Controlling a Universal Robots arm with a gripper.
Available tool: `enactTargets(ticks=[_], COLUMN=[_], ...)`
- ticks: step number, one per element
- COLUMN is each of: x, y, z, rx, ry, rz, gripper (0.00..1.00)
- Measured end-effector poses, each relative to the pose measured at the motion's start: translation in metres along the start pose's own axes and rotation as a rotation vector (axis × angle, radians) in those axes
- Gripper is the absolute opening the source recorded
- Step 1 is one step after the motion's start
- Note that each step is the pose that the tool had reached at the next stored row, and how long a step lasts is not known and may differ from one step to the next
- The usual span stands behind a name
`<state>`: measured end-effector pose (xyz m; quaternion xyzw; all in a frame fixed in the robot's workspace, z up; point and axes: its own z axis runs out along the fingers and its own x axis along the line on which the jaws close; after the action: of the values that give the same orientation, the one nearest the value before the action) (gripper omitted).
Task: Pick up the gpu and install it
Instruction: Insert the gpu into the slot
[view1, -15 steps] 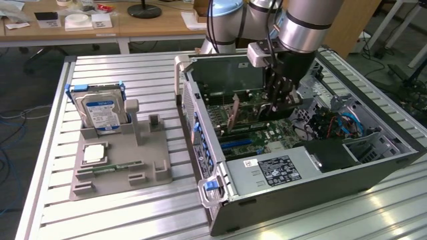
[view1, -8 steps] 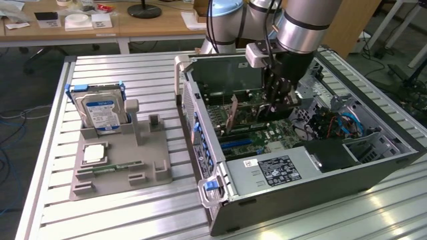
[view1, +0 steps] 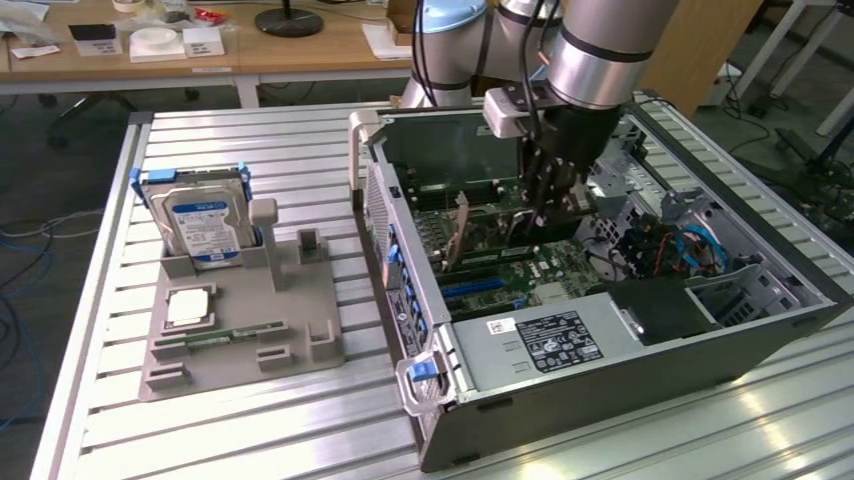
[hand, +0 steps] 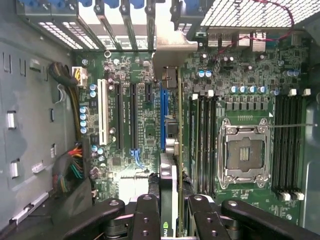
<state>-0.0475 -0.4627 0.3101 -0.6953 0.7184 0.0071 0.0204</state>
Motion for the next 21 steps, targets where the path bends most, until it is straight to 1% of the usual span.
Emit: enactTargets(ticks=[9, 15, 21], x=[0.001, 0.001, 0.0013], y=[0.0048, 0.0048, 0.0055], z=[0.004, 0.0044, 0.0099], rx=[0.0, 0.0001, 0.0], ry=[0.0001, -0.0002, 0.0], rz=[0.0, 0.0, 0.0], gripper=[0.27, 0.27, 0.27])
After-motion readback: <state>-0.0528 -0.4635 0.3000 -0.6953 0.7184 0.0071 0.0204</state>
